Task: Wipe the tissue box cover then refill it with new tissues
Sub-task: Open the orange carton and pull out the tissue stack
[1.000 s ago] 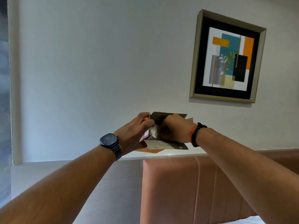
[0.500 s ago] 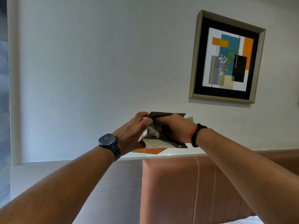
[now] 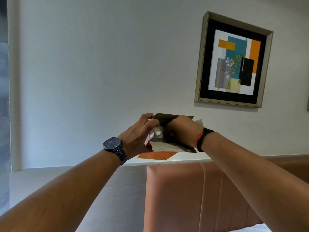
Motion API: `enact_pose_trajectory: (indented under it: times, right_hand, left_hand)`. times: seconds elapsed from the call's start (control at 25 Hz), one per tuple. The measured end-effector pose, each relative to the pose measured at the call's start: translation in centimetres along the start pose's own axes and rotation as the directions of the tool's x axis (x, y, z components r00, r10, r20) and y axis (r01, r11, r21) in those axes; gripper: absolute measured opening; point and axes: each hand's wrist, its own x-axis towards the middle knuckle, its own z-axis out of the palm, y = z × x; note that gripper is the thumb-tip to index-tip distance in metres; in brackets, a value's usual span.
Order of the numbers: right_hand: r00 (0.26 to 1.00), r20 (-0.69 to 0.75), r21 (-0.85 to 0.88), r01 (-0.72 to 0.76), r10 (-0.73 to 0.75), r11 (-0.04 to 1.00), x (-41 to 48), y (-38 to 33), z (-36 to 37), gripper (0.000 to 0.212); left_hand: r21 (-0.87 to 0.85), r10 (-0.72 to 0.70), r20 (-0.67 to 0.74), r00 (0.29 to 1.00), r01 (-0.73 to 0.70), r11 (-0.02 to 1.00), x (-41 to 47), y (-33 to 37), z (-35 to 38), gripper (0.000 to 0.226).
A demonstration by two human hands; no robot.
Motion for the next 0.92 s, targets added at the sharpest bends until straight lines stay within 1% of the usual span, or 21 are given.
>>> enact_pose_trajectory:
  times: [0.08, 0.12, 0.2, 0.32, 0.36, 0.4, 0.44, 0.52, 0.56, 0.64, 0.76, 0.84, 0.92]
  right_hand:
    - [0.996, -0.084, -0.034, -0.001, -0.002, 0.999, -0.1, -0.4, 0.2, 0.025]
    - [0.992, -0.129, -0.007, -0.008, 0.007, 1.000, -0.3, -0.5, 0.2, 0.030]
    - [0.978, -0.203, 0.096, -0.015, 0.034, 0.995, -0.7, -0.3, 0.0, 0.034]
    - [0.975, -0.210, 0.277, -0.012, 0.072, 0.961, -1.0, 0.5, -1.2, 0.057]
    - [0.976, -0.205, 0.304, -0.010, 0.076, 0.953, -1.0, 0.8, -1.7, 0.060]
    - [0.974, -0.214, 0.295, -0.011, 0.077, 0.956, -1.1, 1.1, -2.1, 0.056]
    - [0.970, -0.232, 0.267, -0.011, 0.076, 0.964, -1.1, 1.4, -2.6, 0.048]
    - [0.959, -0.270, 0.232, -0.023, 0.088, 0.972, -1.3, 2.0, -3.5, 0.035]
    - [0.953, -0.288, 0.240, -0.027, 0.098, 0.970, -1.4, 2.3, -4.0, 0.033]
    - [0.939, -0.325, 0.274, -0.020, 0.112, 0.962, -1.7, 3.1, -5.0, 0.030]
    - [0.923, -0.356, 0.299, -0.035, 0.145, 0.954, -2.2, 4.1, -6.6, 0.025]
    - [0.896, -0.396, 0.322, -0.071, 0.202, 0.944, -2.4, 5.1, -7.6, 0.025]
    - [0.855, -0.430, 0.406, -0.104, 0.290, 0.908, -2.6, 5.9, -8.4, 0.030]
  left_hand:
    - [-0.037, -0.017, -0.019, 1.000, 0.017, 0.999, 0.1, 0.2, 0.0, 0.109]
    - [-0.057, -0.033, -0.017, 0.999, 0.031, 0.998, 0.0, 0.2, 0.0, 0.113]
    - [-0.112, -0.113, -0.013, 0.994, 0.110, 0.988, -0.2, 0.2, -0.1, 0.121]
    - [-0.194, -0.241, 0.000, 0.971, 0.237, 0.952, -0.3, 0.0, -0.2, 0.129]
    - [-0.217, -0.273, 0.003, 0.962, 0.267, 0.939, -0.1, 0.0, -0.1, 0.131]
    - [-0.237, -0.299, 0.009, 0.954, 0.293, 0.926, 0.2, 0.0, 0.0, 0.132]
    - [-0.244, -0.314, 0.018, 0.949, 0.309, 0.919, 0.5, -0.1, 0.2, 0.134]
    - [-0.237, -0.327, 0.060, 0.943, 0.332, 0.913, 1.2, -0.2, 0.5, 0.132]
    - [-0.237, -0.339, 0.092, 0.936, 0.351, 0.906, 1.4, -0.3, 0.6, 0.129]
    - [-0.230, -0.373, 0.144, 0.916, 0.398, 0.888, 1.5, -0.7, 1.0, 0.135]
    - [-0.211, -0.448, 0.170, 0.878, 0.477, 0.853, 1.4, -1.1, 1.5, 0.137]
    - [-0.249, -0.501, 0.173, 0.848, 0.530, 0.811, 1.3, -1.3, 1.7, 0.134]
    - [-0.292, -0.557, 0.165, 0.814, 0.579, 0.761, 1.2, -1.5, 1.8, 0.130]
